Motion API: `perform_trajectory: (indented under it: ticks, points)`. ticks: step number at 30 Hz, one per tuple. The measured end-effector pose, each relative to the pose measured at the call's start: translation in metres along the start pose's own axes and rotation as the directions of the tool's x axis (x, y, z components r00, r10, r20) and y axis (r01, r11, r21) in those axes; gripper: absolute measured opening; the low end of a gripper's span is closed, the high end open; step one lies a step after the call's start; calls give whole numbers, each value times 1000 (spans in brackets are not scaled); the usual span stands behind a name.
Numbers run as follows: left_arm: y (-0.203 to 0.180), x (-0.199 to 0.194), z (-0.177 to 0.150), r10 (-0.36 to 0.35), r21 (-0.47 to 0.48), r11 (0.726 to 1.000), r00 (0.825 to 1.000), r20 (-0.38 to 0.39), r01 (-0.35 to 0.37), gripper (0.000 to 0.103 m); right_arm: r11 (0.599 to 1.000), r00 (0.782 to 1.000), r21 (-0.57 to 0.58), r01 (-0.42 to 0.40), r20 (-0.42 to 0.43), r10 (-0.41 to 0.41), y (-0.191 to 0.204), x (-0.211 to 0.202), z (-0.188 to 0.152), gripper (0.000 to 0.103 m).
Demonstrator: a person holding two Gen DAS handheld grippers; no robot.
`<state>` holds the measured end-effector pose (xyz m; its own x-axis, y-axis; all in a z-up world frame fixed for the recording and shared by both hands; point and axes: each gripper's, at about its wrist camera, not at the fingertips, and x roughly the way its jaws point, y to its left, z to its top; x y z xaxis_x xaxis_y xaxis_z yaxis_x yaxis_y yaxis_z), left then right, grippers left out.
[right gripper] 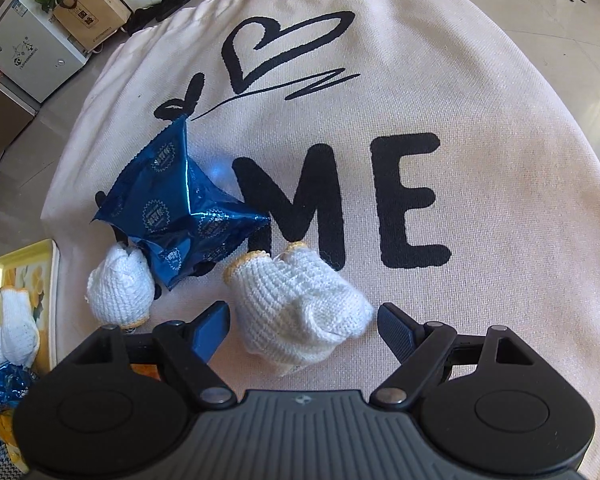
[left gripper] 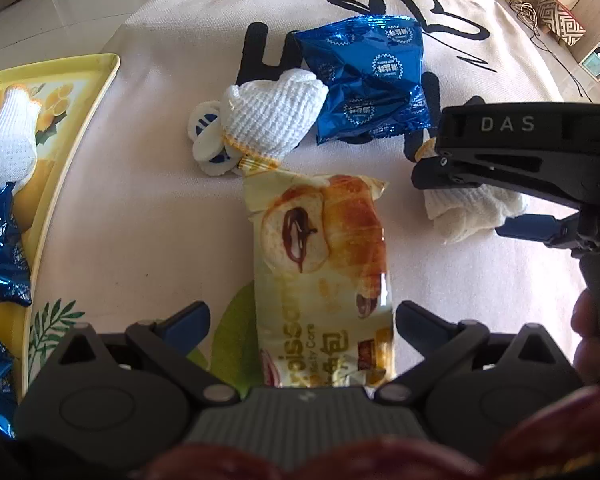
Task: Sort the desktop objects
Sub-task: 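Close the right tool on a white knit glove while the left tool lifts the croissant bag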
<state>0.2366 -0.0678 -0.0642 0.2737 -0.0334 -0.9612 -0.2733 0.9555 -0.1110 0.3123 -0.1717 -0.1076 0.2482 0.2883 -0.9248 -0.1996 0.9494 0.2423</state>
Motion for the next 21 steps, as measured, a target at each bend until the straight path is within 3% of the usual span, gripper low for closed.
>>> perform_trajectory:
  ticks: [10,18,21]
  points:
    - [-9,15,-2,101,65,993,995,-24,-99,103,998,999,-58,41,13,-40,9,2,-2,82]
    - [-9,16,-3,101,58,993,995,-16,-100,103,995,998,-84,61,23,-60,13,2,-5,82]
    - [-9,16,-3,101,58,993,995,-16,-100,103,991,996,-106,81,38,-77,16,2,-7,74]
